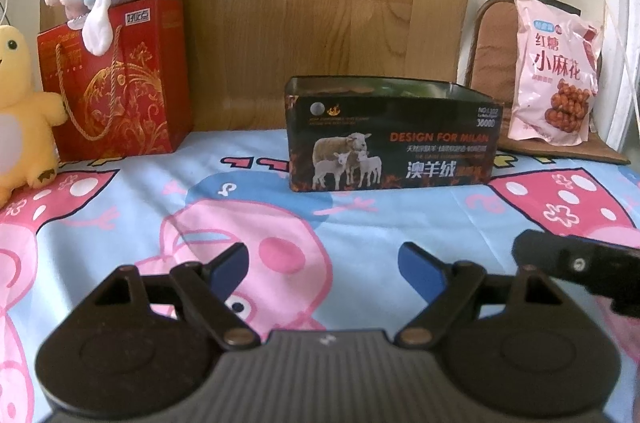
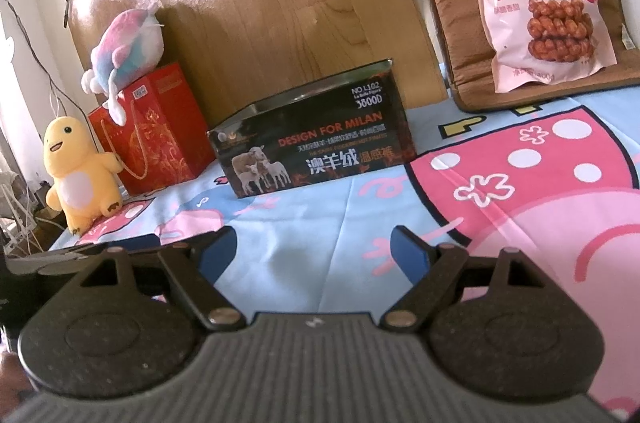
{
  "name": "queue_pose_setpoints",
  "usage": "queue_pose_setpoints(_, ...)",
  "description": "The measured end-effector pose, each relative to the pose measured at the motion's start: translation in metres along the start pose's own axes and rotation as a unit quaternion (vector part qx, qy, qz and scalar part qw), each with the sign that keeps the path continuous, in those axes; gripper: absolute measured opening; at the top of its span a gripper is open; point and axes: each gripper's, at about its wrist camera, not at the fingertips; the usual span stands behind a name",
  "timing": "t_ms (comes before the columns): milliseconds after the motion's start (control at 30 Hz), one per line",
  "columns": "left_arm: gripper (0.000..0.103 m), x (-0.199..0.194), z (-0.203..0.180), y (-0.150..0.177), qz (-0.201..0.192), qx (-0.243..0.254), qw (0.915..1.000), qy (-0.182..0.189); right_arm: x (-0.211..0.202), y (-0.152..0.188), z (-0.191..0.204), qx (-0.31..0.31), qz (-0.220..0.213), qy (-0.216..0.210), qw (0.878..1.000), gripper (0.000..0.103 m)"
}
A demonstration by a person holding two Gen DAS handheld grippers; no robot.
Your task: Organize snacks
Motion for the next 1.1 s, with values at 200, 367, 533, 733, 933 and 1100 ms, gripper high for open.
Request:
queue_pose_setpoints(200, 0.085, 0.0015, 0.0011, -0.0007, 0.007, -0.005, 0.9999, -0.008, -0.0023, 0.0, -0.0041, 0.015, -0.004, -0.009, 1.0, 0.086)
queue_pose_setpoints(367, 0.085, 0.0034, -0.0007, -0.0021, 0.015, -0.003, 0.9997, -0.018, -0.0026, 0.0003, -0.0036, 0.013, -0.005, -0.009, 1.0, 0.086)
queue_pose_setpoints(533, 0.085, 0.0044, -0.0017, -0.0022, 0.02, -0.005, 0.9993, -0.032, -0.0032, 0.0003, -0.0039, 0.011, -0.005, -0.01, 1.0, 0.086)
queue_pose_setpoints(733, 0.085, 0.0051, -0.0043, -0.0022, 0.021, -0.002, 0.9987, -0.046, -0.0048, 0.0011, -0.0039, 0.012, -0.008, -0.014, 1.0, 0.086)
queue_pose_setpoints(933, 0.089, 0.0028, -0.0057, -0.0014, 0.013, 0.004, 0.9988, -0.047, -0.006, 0.0019, -0.0032, 0.008, -0.011, -0.018, 1.0, 0.086)
queue_pose_setpoints(1100, 0.089, 0.0024, -0.0054, -0.0012, 0.011, 0.006, 0.999, -0.042, -0.0066, 0.0019, -0.0042, 0.009, -0.013, -0.021, 1.0, 0.086)
Point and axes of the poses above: each gripper's, at about its wrist camera, not at the fingertips, and x roughly the way its jaws point, z to its left, y to its underside, and after that the axes turned 13 degrees about z, right-handed
